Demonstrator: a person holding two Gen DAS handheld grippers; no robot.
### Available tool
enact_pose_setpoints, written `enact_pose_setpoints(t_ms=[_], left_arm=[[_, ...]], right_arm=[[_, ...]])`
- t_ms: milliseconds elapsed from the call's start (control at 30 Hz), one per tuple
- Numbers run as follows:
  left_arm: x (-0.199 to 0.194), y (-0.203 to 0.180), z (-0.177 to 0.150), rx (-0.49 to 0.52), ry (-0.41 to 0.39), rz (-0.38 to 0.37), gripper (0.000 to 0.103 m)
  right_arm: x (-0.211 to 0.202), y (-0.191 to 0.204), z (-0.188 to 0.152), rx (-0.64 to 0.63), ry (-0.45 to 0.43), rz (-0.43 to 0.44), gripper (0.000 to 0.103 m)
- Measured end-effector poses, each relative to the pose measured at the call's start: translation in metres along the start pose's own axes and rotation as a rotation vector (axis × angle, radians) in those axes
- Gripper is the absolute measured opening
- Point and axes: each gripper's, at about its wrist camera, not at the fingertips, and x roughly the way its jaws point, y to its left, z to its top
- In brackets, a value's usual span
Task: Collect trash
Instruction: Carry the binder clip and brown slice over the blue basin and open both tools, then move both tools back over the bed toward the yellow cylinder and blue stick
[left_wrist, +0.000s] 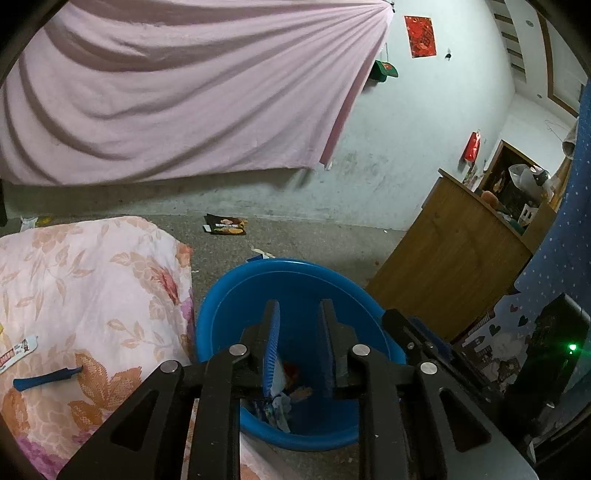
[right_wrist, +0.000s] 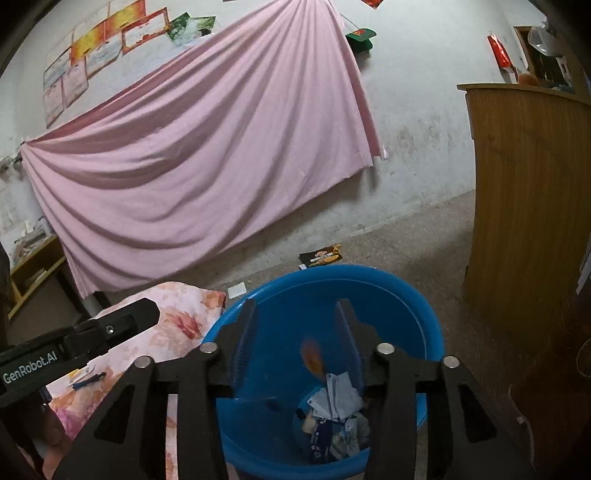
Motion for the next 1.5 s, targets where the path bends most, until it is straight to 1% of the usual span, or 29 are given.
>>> enact_pose_setpoints(t_ms=[100, 167, 200, 233, 333, 367, 400, 433, 500, 533, 567, 600, 633, 667, 700, 733, 767, 800, 833, 867, 900, 1033, 1133, 1233, 1367, 1500], left_arm=[[-0.005, 0.002, 0.001, 0.006, -0.013, 0.020, 0.019], [-0.010, 0.002, 0.000, 0.017, -0.028, 0.033, 0.023], [-0.013, 0.002, 0.000, 0.019, -0.037, 0.040, 0.029], [-0.017, 0.003, 0.000, 0.020, -0.047, 0.047, 0.033], [-0.032, 0.005, 0.001, 0.045, -0.079, 0.072, 0.033], [-0.039, 0.007, 0.000, 0.057, -0.099, 0.092, 0.034], [-0.044, 0.009, -0.001, 0.061, -0.114, 0.106, 0.037], [-0.051, 0.012, -0.002, 0.061, -0.129, 0.121, 0.047], [-0.065, 0.020, -0.005, 0.049, -0.165, 0.145, 0.060], [-0.071, 0.023, -0.006, 0.046, -0.181, 0.154, 0.061], [-0.079, 0.027, -0.006, 0.046, -0.198, 0.164, 0.062], [-0.083, 0.030, -0.007, 0.046, -0.207, 0.172, 0.065], [-0.091, 0.035, -0.008, 0.045, -0.224, 0.190, 0.077], [-0.097, 0.038, -0.009, 0.042, -0.240, 0.207, 0.084], [-0.103, 0.042, -0.010, 0.038, -0.260, 0.222, 0.095], [-0.111, 0.045, -0.011, 0.032, -0.288, 0.238, 0.098], [-0.119, 0.049, -0.013, 0.025, -0.318, 0.253, 0.098], [-0.122, 0.052, -0.014, 0.022, -0.332, 0.262, 0.098], [-0.128, 0.056, -0.015, 0.016, -0.348, 0.277, 0.098], [-0.134, 0.060, -0.016, 0.011, -0.365, 0.295, 0.099], [-0.139, 0.064, -0.017, 0.007, -0.380, 0.313, 0.100], [-0.158, 0.079, -0.024, -0.001, -0.428, 0.380, 0.100], [-0.171, 0.091, -0.027, -0.004, -0.455, 0.428, 0.101], [-0.184, 0.105, -0.031, -0.007, -0.465, 0.485, 0.101], [-0.199, 0.123, -0.039, -0.003, -0.464, 0.535, 0.101], [-0.210, 0.136, -0.045, -0.009, -0.481, 0.566, 0.101]], right_arm=[[-0.002, -0.001, 0.001, 0.010, -0.008, 0.001, 0.042], [-0.002, 0.001, 0.001, 0.013, -0.015, 0.000, 0.042], [-0.003, 0.002, 0.001, 0.013, -0.019, 0.001, 0.043], [-0.003, 0.003, 0.002, 0.013, -0.023, 0.003, 0.044], [-0.007, 0.007, 0.004, 0.008, -0.046, 0.011, 0.046], [-0.009, 0.008, 0.004, 0.005, -0.056, 0.014, 0.047], [-0.011, 0.010, 0.004, 0.001, -0.067, 0.017, 0.049], [-0.014, 0.013, 0.006, -0.004, -0.083, 0.021, 0.051], [-0.019, 0.016, 0.008, -0.008, -0.109, 0.029, 0.054], [-0.023, 0.019, 0.009, -0.006, -0.123, 0.033, 0.061], [-0.025, 0.020, 0.010, -0.004, -0.137, 0.037, 0.074], [-0.028, 0.021, 0.010, -0.002, -0.155, 0.042, 0.079], [-0.031, 0.023, 0.011, -0.001, -0.173, 0.045, 0.080], [-0.034, 0.026, 0.012, -0.004, -0.191, 0.050, 0.081], [-0.036, 0.030, 0.013, -0.008, -0.204, 0.057, 0.082], [-0.038, 0.033, 0.013, -0.011, -0.213, 0.062, 0.085], [-0.039, 0.036, 0.014, -0.013, -0.225, 0.069, 0.090], [-0.041, 0.039, 0.014, -0.016, -0.235, 0.076, 0.093], [-0.042, 0.043, 0.014, -0.019, -0.246, 0.083, 0.101], [-0.044, 0.047, 0.014, -0.020, -0.262, 0.092, 0.103], [-0.047, 0.052, 0.013, -0.025, -0.282, 0.102, 0.103], [-0.050, 0.074, 0.013, -0.072, -0.314, 0.125, 0.103], [-0.051, 0.092, 0.010, -0.123, -0.339, 0.135, 0.103], [-0.053, 0.110, 0.007, -0.167, -0.362, 0.154, 0.103], [-0.050, 0.129, 0.004, -0.182, -0.349, 0.195, 0.103], [-0.045, 0.146, 0.001, -0.182, -0.339, 0.224, 0.103]])
